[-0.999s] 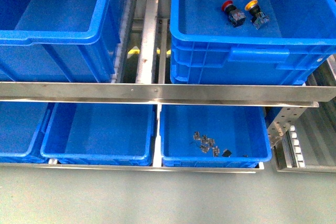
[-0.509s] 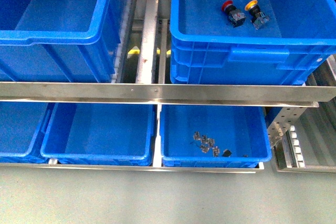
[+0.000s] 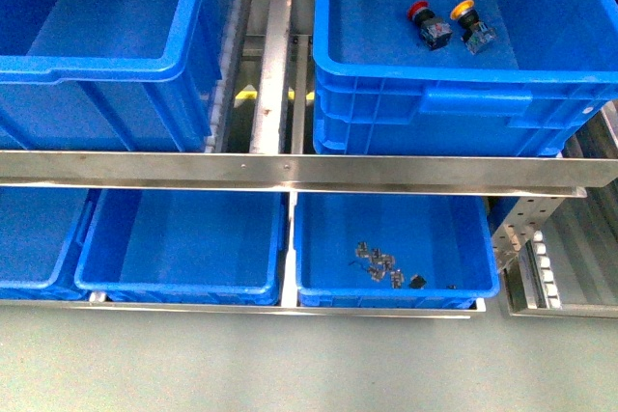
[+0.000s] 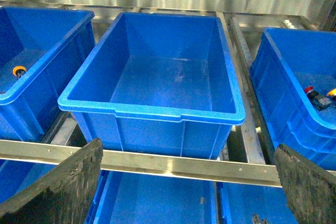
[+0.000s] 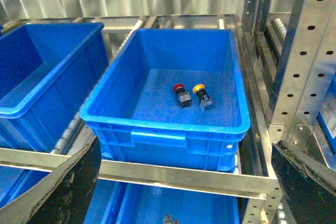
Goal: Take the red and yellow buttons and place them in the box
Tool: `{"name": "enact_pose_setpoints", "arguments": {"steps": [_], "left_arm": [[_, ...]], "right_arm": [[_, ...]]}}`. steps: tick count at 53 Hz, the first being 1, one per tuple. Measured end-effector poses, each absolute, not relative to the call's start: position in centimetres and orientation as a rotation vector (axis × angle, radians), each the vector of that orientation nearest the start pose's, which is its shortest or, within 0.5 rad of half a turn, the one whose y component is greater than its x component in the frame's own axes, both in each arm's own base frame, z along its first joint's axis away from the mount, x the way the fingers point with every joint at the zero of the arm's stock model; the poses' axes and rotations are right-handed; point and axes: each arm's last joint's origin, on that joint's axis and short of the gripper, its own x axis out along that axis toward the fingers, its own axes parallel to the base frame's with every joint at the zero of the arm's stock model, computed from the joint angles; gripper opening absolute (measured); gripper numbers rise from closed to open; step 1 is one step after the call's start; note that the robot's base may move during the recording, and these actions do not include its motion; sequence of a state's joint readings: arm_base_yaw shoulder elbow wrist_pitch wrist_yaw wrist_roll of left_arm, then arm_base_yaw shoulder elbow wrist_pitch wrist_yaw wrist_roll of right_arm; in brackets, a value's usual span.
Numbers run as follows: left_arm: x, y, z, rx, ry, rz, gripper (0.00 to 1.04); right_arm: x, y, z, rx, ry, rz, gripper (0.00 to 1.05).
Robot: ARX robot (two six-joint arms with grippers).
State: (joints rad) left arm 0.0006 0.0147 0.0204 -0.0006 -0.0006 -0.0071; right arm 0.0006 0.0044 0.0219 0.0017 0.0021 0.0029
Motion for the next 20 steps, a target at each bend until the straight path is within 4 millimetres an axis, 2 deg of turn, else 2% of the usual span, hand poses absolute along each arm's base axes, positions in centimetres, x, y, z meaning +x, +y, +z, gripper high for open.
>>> {"name": "enact_pose_setpoints", "arguments": {"steps": [20], "left_arm": [[9.74, 0.01, 16.93, -0.007, -0.005, 0.001, 0.97]], "right_arm": [[9.66, 0.0, 17.08, 0.003, -0.019, -0.001, 0.98]]}}
